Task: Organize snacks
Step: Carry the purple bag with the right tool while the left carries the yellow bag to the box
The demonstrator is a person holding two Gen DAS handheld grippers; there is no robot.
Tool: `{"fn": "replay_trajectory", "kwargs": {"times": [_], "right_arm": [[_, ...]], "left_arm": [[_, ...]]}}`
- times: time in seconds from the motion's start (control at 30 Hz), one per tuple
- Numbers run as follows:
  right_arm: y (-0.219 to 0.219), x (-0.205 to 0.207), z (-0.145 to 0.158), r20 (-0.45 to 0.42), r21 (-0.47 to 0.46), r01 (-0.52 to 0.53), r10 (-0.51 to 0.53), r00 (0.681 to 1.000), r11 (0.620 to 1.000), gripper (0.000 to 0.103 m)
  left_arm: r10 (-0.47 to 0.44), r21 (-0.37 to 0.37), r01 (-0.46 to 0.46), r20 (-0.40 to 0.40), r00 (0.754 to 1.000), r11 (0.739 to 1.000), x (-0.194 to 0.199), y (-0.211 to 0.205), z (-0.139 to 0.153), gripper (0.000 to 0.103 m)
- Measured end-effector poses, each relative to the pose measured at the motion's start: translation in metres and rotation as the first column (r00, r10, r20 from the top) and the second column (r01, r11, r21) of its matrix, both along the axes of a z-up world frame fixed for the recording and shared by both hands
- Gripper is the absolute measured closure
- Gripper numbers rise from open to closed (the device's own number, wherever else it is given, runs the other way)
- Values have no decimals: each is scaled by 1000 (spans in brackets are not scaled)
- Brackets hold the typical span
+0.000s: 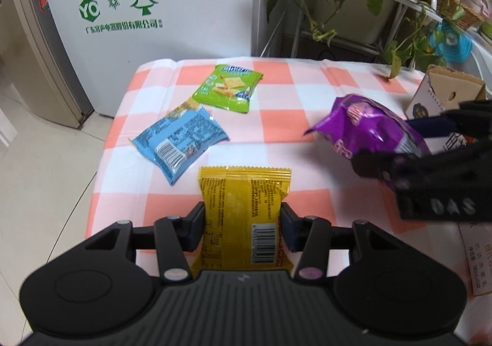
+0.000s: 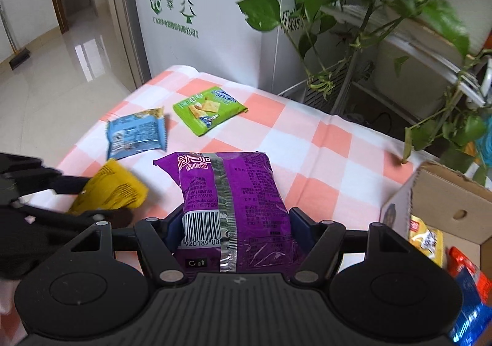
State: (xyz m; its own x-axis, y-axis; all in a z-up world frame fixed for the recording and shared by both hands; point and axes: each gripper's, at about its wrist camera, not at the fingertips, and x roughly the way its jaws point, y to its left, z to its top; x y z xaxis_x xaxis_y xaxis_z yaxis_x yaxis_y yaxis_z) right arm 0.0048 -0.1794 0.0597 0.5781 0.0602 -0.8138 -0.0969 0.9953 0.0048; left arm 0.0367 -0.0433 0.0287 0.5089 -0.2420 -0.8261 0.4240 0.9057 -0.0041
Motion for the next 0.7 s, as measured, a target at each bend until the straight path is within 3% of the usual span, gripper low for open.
{"fn": "replay_trajectory", "kwargs": {"times": [0.3, 0.7], "right_arm": [[-7, -39, 21, 31, 39, 85, -86, 996, 996, 28], [-17, -52, 26, 64, 6, 72, -73, 995, 997, 28]], "left_arm": [[-29, 14, 28, 44, 999, 1000, -7, -8, 5, 54], [-46, 17, 44, 154, 987, 999, -21, -15, 24, 55]]}}
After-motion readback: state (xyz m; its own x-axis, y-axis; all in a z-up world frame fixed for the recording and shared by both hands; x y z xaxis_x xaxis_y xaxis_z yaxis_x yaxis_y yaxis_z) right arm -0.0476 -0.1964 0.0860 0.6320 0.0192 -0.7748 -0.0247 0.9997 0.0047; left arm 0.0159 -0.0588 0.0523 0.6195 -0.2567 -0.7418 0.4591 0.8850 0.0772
